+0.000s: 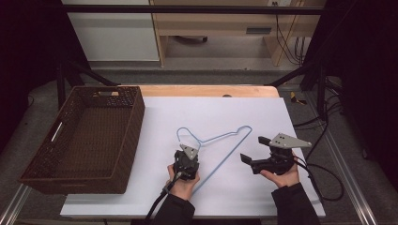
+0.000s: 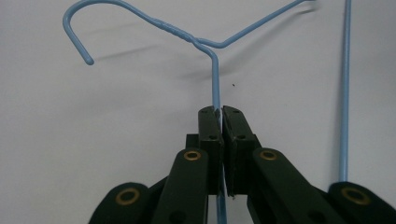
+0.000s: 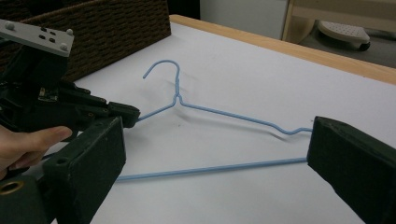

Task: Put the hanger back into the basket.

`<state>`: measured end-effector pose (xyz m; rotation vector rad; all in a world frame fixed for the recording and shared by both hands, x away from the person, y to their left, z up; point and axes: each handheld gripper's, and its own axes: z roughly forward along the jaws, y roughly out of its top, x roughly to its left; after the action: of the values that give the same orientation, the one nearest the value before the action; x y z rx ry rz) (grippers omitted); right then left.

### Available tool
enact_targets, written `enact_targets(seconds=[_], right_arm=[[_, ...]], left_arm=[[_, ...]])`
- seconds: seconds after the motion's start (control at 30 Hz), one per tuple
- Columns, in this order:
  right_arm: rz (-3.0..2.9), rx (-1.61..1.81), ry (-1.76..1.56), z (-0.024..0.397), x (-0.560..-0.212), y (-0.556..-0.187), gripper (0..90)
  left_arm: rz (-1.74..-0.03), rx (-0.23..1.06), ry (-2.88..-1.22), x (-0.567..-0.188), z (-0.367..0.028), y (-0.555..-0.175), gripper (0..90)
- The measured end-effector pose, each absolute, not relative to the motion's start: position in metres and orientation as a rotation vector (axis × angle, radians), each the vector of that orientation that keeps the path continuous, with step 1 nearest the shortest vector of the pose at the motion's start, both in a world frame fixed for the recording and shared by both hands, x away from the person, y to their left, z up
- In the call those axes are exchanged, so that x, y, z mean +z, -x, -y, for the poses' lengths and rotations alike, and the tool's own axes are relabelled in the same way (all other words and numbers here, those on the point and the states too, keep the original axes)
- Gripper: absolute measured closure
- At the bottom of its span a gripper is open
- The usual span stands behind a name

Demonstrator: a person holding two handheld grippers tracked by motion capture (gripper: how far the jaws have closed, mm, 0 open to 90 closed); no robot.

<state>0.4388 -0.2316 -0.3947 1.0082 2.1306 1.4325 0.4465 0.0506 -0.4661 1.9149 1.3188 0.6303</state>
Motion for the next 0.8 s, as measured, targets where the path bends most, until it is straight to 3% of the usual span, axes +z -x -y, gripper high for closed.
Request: enact_targets(seconds=[0.8], right_arm=[[-2.21,1.431,-0.982,0.15,-0.404,-0.491,15.1]], left_arm=[[-1.262,0.664,-1.892,-0.462,-0.05,-0.434,87.3]])
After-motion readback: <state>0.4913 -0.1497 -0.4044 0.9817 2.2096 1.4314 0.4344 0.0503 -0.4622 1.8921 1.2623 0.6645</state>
